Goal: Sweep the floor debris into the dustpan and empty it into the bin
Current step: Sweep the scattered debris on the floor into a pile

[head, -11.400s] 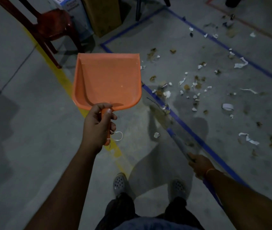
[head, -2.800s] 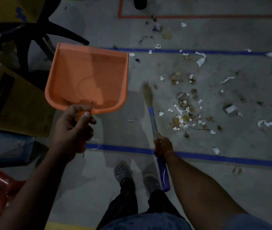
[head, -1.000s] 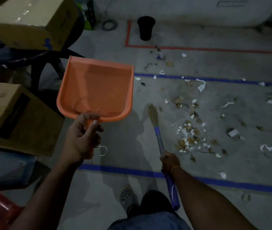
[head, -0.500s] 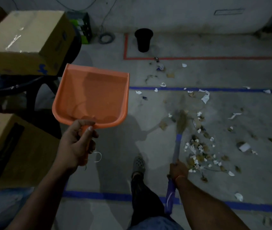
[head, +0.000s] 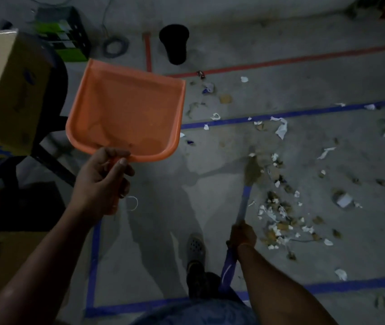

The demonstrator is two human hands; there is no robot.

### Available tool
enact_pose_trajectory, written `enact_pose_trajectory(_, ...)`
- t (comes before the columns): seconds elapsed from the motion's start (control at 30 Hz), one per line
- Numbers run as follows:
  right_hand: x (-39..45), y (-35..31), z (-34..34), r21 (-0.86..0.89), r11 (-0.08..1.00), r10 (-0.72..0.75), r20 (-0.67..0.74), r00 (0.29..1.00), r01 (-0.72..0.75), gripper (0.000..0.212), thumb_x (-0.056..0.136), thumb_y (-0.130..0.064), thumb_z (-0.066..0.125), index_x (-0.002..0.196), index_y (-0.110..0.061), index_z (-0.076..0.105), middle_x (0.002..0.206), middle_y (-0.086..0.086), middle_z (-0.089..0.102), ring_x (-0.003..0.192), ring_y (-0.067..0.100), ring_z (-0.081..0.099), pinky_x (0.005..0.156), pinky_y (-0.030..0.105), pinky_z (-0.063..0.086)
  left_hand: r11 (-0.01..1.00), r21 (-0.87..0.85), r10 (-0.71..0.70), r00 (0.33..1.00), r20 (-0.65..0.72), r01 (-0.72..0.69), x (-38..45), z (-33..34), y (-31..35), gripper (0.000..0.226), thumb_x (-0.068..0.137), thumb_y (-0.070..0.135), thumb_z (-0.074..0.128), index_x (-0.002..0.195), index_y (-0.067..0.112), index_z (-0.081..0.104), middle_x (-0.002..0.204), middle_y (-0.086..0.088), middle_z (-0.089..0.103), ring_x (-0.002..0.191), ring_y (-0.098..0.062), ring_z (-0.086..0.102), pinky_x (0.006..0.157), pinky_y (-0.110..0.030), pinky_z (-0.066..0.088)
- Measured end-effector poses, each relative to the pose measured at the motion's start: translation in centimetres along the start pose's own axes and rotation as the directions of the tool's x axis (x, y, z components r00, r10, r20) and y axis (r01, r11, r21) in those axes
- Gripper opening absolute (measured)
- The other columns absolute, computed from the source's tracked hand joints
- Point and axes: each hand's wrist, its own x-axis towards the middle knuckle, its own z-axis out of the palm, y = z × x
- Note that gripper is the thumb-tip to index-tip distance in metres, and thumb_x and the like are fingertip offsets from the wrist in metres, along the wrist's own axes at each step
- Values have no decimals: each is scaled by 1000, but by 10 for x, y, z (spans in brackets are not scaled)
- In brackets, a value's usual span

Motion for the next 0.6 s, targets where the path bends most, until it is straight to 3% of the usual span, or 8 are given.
enact_pose_trajectory(0.1, -3, -20, 8, 100, 995, -17, -60, 998, 23, 31, 97, -27, 51, 116, -5, 61, 90, 12, 65, 71, 28, 64, 65, 36, 59, 1000, -12, -6, 1000, 0, 6, 30, 4, 2, 13, 106, 8, 49, 115, 12, 59, 82, -11, 61, 46, -14, 53, 38, -19, 39)
enact_pose_trajectory(0.2, -6, -38, 18, 209, 978, -27, -7, 1000, 28, 23, 97, -29, 53, 109, -9, 57, 91, 7, 64, 71, 26, 65, 60, 36, 61, 1000, -14, 7, 1000, 27, -7, 54, 10, 4, 15, 106, 9, 51, 108, 19, 61, 82, -9, 63, 48, -16, 53, 39, -20, 41)
enact_pose_trajectory(0.23, -6, -44, 22, 231, 972, -43, 7, 999, 40, 30, 95, -31, 55, 116, -10, 59, 93, 7, 66, 74, 25, 66, 65, 39, 61, 1000, -12, 13, 999, 34, -12, 60, 11, 5, 15, 106, 9, 51, 108, 19, 61, 82, -8, 63, 49, -16, 54, 39, -20, 40)
enact_pose_trajectory(0.33, 13, -51, 45, 187, 978, -115, 104, 988, 95, 30, 88, -39, 57, 114, -26, 64, 92, 12, 71, 72, 31, 69, 63, 45, 61, 1000, -6, 26, 999, 41, -26, 72, 9, 9, 14, 106, 10, 51, 108, 20, 61, 82, -6, 64, 49, -16, 54, 38, -20, 38)
enact_pose_trajectory(0.47, 2, -108, 58, -20, 956, -280, 233, 931, 292, 33, 87, -33, 54, 114, -17, 66, 97, 15, 72, 85, 34, 69, 76, 44, 58, 1000, -7, 27, 999, 16, -27, 90, -6, 15, 15, 107, 10, 50, 107, 20, 61, 83, -7, 64, 48, -13, 54, 34, -21, 40)
enact_pose_trajectory(0.6, -14, -160, 82, -94, 928, -315, 316, 895, 360, 34, 91, -25, 52, 119, -9, 65, 107, 15, 70, 96, 32, 67, 86, 37, 54, 998, -36, 49, 999, 2, -49, 121, -33, 11, 14, 106, 8, 49, 118, 10, 57, 78, -1, 65, 47, -11, 53, 42, -21, 40)
